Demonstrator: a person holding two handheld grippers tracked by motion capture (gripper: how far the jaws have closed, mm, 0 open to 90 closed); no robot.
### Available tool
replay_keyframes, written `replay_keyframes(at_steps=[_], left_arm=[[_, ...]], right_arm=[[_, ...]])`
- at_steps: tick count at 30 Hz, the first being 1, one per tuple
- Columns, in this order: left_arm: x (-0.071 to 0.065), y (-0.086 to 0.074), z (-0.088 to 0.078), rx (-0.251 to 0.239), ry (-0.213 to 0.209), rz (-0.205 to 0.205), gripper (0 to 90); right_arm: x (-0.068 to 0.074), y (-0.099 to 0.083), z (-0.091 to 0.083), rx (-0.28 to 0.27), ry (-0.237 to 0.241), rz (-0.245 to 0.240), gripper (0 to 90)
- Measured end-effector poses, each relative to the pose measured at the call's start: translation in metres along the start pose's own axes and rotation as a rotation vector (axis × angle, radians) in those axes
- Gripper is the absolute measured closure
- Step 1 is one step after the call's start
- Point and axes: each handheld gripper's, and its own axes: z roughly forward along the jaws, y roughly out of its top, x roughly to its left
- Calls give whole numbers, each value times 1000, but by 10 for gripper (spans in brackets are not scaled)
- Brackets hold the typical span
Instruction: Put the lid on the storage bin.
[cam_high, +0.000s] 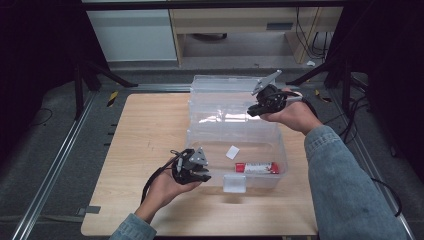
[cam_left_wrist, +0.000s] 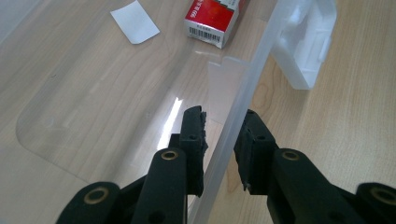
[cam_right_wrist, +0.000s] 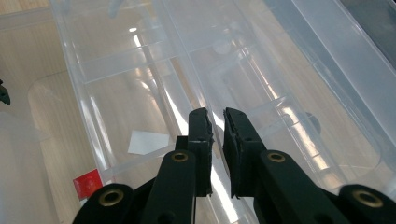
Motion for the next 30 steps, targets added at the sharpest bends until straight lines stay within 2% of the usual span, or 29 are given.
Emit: replay_keyframes(at_steps=[4, 11, 20, 30], left_arm=[[1, 1, 1, 2, 1, -2, 728], [0, 1, 1, 0, 9, 2, 725], [0, 1, 1, 1, 8, 6, 724], [-2, 1, 1, 3, 27, 6, 716]], right_arm=[[-2, 0, 1, -3, 0, 7, 815], [5, -3, -4, -26, 1, 7, 820], [23, -9, -16, -51, -4, -4, 823], [43, -17, -27, -66, -11, -19, 825]])
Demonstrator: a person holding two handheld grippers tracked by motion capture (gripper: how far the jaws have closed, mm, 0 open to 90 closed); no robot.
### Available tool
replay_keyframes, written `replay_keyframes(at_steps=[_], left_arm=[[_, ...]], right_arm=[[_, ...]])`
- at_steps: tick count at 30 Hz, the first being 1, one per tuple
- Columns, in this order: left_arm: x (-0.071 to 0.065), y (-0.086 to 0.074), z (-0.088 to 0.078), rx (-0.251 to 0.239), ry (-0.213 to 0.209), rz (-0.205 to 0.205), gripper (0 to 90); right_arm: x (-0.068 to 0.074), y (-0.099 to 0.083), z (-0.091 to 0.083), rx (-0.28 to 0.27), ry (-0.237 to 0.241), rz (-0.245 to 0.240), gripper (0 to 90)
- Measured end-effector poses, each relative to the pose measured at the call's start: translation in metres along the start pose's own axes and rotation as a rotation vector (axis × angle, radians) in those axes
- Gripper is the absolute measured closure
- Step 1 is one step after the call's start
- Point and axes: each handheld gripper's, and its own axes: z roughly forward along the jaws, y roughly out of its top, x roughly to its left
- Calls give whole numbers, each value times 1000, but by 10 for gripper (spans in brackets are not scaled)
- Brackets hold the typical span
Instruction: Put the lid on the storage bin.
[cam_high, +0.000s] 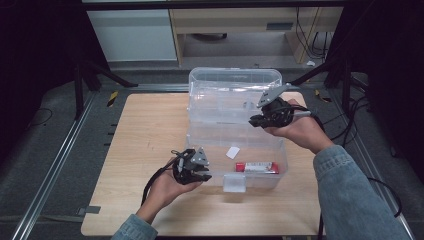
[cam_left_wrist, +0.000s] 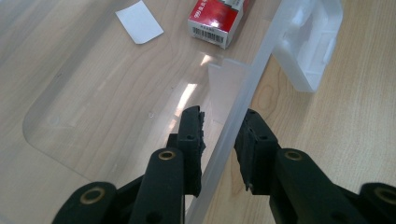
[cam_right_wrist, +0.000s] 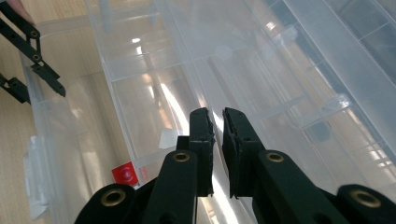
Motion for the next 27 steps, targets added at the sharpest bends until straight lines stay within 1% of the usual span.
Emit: replay_keyframes(at_steps=[3, 6, 10, 16, 17, 18, 22, 27], left_arm=[[0, 0, 0, 2, 4, -1, 714], [2, 2, 1, 5, 7, -3, 709], [6, 5, 3, 3, 12, -6, 703], [14, 13, 10, 2, 22, -18, 705], [12, 13, 11, 1, 21, -69, 705], [16, 14, 11, 3, 21, -19, 705], [16, 13, 11, -2, 23, -14, 704], [15, 13, 11, -2, 23, -11, 703]], right_arm=[[4, -3, -2, -9, 2, -3, 824], [3, -3, -2, -9, 1, 2, 824], [-4, -1, 0, -6, 6, 0, 825], [-19, 1, 6, 0, -7, 22, 812], [-21, 2, 7, 0, -8, 25, 811], [-22, 2, 7, 2, -8, 27, 811], [-20, 0, 5, -2, -7, 19, 815], [-11, -5, 1, -15, -3, 21, 818]])
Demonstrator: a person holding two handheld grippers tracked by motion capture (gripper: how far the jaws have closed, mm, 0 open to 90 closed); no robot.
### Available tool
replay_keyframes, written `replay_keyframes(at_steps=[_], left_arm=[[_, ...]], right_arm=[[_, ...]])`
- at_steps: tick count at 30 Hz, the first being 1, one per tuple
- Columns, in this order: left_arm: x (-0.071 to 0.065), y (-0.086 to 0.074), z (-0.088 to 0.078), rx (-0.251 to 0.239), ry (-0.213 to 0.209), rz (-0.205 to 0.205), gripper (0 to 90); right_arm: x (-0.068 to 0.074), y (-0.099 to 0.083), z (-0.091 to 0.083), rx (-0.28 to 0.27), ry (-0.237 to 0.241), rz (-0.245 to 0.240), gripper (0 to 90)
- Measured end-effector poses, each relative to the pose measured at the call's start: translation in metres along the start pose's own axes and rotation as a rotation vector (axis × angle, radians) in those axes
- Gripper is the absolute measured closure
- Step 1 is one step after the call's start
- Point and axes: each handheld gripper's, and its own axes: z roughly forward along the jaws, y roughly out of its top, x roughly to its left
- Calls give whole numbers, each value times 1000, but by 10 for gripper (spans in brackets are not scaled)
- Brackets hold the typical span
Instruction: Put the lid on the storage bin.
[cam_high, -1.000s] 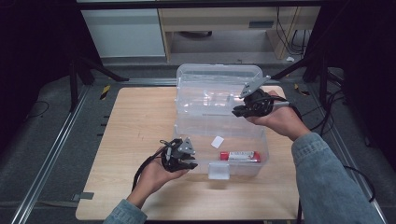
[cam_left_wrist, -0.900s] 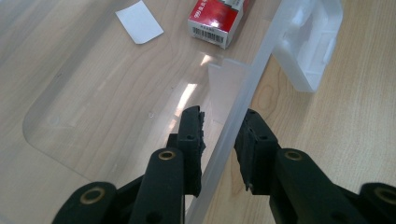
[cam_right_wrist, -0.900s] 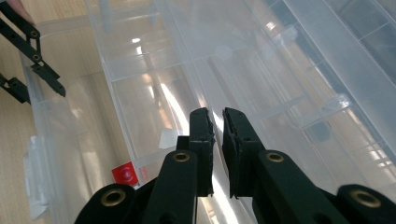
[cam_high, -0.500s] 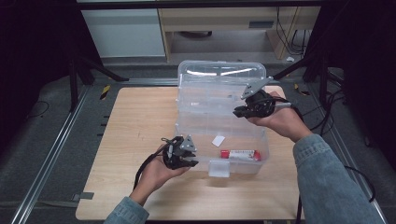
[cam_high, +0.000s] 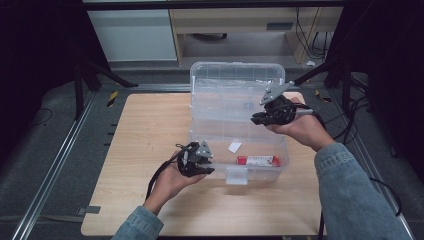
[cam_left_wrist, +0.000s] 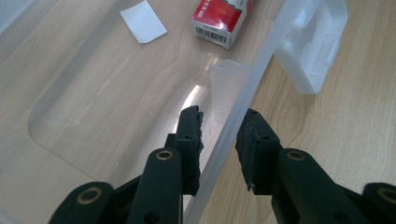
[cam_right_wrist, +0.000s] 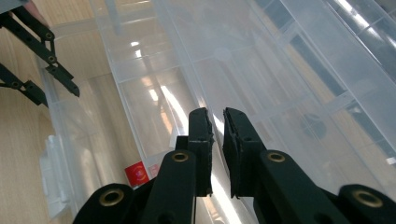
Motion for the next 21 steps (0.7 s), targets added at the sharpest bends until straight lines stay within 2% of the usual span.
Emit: replay_keyframes(at_steps=[15, 16, 17, 18, 20, 21], left_arm=[[0, 0, 0, 3, -3, 5, 701], [-1, -1, 0, 4, -5, -18, 701], [-1, -1, 0, 1, -6, -21, 701], [1, -1, 0, 0, -6, 3, 701], [1, -1, 0, -1, -6, 4, 701], [-1, -1, 0, -1, -7, -21, 700]], right_arm=[[21, -16, -7, -17, 27, -11, 821], [22, -17, -8, -17, 29, -12, 821], [23, -18, -8, -17, 30, -11, 821], [24, -19, -8, -17, 33, -12, 821], [26, -21, -8, -19, 36, -11, 821], [27, -22, -9, -20, 38, -14, 821]])
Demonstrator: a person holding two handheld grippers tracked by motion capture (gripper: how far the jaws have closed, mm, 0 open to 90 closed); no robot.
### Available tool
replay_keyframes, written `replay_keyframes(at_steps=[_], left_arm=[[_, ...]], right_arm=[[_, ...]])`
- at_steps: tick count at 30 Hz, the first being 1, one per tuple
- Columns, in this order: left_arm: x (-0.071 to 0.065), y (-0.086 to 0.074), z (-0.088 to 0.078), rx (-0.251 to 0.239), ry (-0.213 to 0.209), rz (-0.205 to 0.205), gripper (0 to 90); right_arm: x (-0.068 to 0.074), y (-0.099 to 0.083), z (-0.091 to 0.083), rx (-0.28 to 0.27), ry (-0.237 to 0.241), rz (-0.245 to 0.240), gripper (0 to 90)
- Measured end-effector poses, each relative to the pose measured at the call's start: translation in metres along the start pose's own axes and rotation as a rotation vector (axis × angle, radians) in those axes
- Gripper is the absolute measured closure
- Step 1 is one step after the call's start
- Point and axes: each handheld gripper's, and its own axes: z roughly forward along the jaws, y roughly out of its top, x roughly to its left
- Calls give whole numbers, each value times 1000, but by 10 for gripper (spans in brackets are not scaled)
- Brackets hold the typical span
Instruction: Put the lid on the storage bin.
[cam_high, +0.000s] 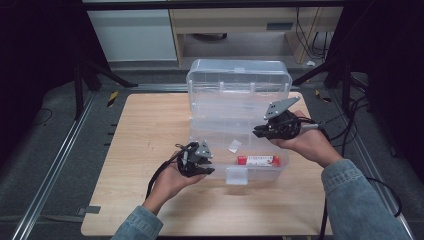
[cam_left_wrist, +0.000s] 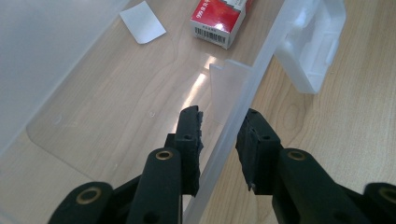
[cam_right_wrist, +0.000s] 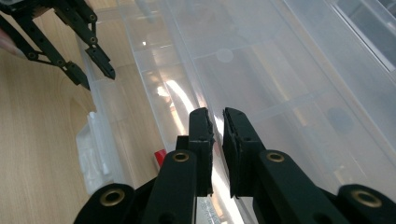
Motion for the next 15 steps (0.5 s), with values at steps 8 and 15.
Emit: replay_keyframes(at_steps=[8, 15], left_arm=[[0, 0, 0, -3, -7, -3, 698], [1, -2, -4, -18, -10, -10, 687]], right_arm=[[5, -5, 0, -10, 6, 8, 815], [5, -6, -1, -13, 5, 10, 809]])
